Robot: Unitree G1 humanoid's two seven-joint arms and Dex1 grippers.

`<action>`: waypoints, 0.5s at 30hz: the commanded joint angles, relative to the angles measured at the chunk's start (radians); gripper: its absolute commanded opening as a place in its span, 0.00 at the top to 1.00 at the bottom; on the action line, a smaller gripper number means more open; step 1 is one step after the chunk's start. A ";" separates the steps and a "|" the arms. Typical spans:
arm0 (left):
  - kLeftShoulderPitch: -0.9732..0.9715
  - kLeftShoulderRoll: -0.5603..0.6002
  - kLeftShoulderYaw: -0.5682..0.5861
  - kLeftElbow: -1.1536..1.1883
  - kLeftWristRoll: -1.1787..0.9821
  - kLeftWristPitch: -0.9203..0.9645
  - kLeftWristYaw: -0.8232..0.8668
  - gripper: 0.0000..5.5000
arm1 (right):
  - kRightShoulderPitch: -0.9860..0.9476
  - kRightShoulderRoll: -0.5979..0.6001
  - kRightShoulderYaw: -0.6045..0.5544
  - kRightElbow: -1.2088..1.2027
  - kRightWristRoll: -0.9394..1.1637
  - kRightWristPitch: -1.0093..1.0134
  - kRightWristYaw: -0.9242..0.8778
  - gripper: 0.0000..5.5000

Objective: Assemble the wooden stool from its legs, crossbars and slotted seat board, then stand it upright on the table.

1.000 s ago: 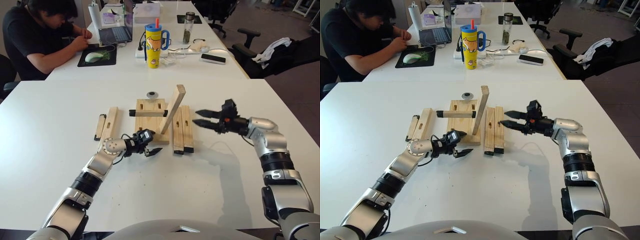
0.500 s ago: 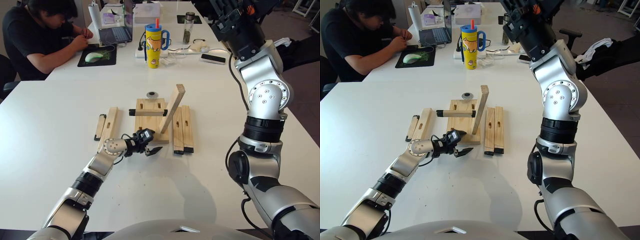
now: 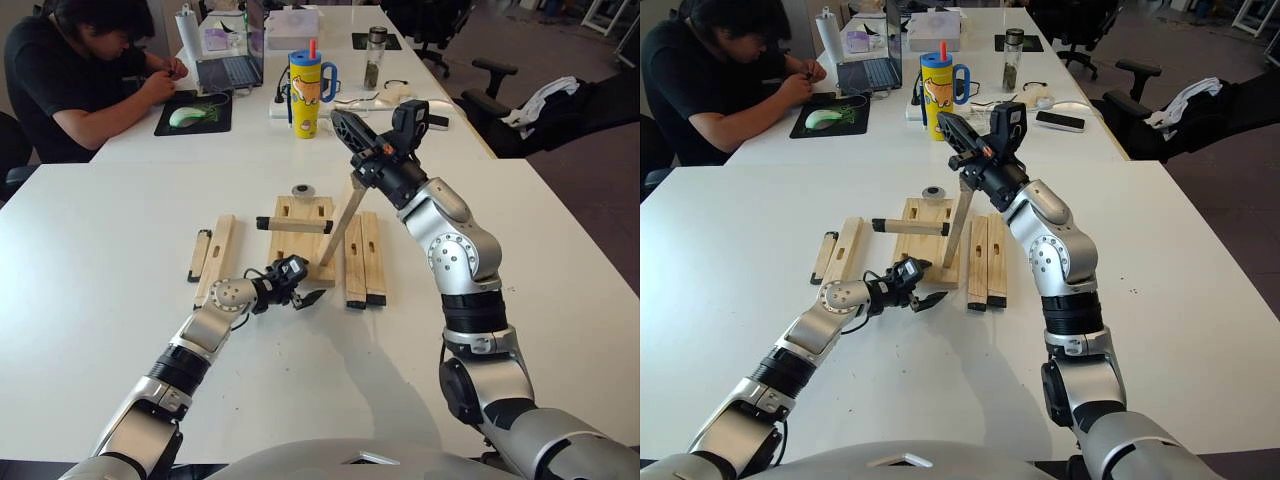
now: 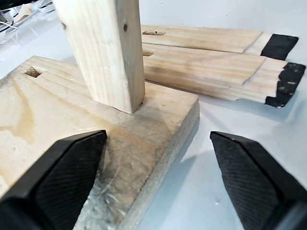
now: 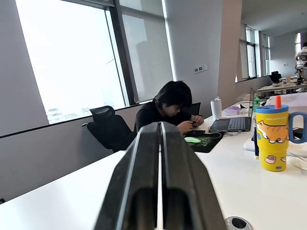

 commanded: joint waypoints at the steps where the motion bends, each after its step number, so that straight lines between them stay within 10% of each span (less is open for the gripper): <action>1: 0.149 0.025 0.022 0.114 0.030 0.178 0.047 0.27 | 0.031 -0.002 -0.130 0.025 0.040 -0.063 -0.009 1.00; 15: 0.251 -0.038 0.264 -0.334 -0.128 0.182 0.187 0.16 | 0.235 -0.023 -0.119 0.087 -0.177 -0.010 -0.201 1.00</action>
